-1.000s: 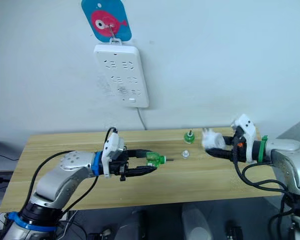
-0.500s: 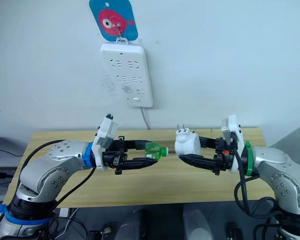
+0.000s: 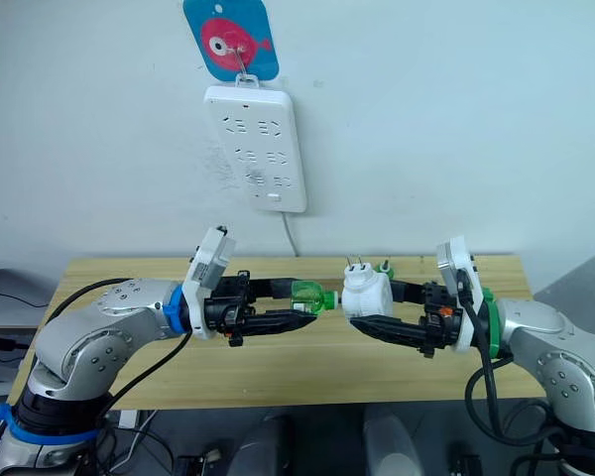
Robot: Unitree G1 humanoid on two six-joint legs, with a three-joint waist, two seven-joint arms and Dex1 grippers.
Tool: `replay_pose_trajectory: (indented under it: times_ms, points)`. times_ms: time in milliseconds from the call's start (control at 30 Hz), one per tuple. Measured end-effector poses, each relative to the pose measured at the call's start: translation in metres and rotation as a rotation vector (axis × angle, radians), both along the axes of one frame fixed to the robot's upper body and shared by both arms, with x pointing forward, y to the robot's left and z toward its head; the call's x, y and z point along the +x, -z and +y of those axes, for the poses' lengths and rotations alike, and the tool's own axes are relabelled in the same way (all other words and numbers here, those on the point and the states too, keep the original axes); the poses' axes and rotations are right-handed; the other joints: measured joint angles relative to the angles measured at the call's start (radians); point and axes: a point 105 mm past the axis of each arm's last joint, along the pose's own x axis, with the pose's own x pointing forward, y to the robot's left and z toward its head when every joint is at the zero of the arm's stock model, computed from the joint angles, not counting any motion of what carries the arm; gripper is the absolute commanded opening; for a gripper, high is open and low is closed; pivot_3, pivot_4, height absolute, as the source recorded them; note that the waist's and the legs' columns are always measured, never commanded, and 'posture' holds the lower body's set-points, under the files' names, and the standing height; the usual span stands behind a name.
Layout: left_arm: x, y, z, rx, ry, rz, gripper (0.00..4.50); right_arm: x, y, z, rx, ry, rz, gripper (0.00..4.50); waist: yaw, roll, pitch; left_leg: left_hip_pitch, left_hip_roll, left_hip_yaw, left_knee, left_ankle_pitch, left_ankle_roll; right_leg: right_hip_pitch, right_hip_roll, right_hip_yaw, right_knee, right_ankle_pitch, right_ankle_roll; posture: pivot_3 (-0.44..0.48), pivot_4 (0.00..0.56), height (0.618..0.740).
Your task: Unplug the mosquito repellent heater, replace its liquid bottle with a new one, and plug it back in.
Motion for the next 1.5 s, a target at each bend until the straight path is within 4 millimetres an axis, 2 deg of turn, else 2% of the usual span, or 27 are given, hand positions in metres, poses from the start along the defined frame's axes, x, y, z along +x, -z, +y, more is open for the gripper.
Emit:
replay_pose_trajectory:
  times_ms: [233,367,533,867,1500]
  points:
    - [-0.003,0.001,0.000,-0.013,-0.002,0.064,2.31,-0.001,0.001,-0.003,0.006,0.009,0.028,2.97,0.000,0.000,0.000,0.000,0.000,0.000,0.000,0.000,0.000,0.000,0.000,0.000,0.000,0.000,0.000,-0.185,0.261,0.740]
    - [-0.011,0.002,0.001,-0.003,0.027,0.062,2.31,0.005,0.004,-0.010,-0.004,0.047,0.058,2.97,0.000,0.000,0.000,0.000,0.000,0.000,0.000,0.000,0.000,0.000,0.000,0.000,0.000,0.000,0.000,-0.187,0.259,0.740]
    - [-0.008,0.009,0.007,0.015,-0.004,0.053,2.31,0.009,-0.002,-0.020,-0.014,0.083,0.064,2.97,0.001,0.000,0.000,0.000,0.000,0.000,0.000,0.000,0.000,0.000,0.000,0.000,0.000,0.000,0.000,-0.191,0.260,0.740]
    - [-0.005,0.003,-0.008,-0.077,-0.007,0.068,2.31,0.005,-0.008,-0.012,0.018,0.071,0.087,2.97,0.001,0.000,0.000,0.000,0.000,0.000,0.000,0.000,0.000,0.000,0.000,0.000,-0.001,0.000,0.000,-0.200,0.264,0.740]
    - [-0.011,-0.002,-0.013,-0.117,0.024,0.162,2.31,-0.002,-0.012,-0.007,0.027,0.047,0.122,2.97,0.000,0.000,0.000,0.000,0.000,0.000,0.000,0.000,0.000,0.000,0.000,0.000,-0.001,0.000,0.000,-0.207,0.263,0.740]
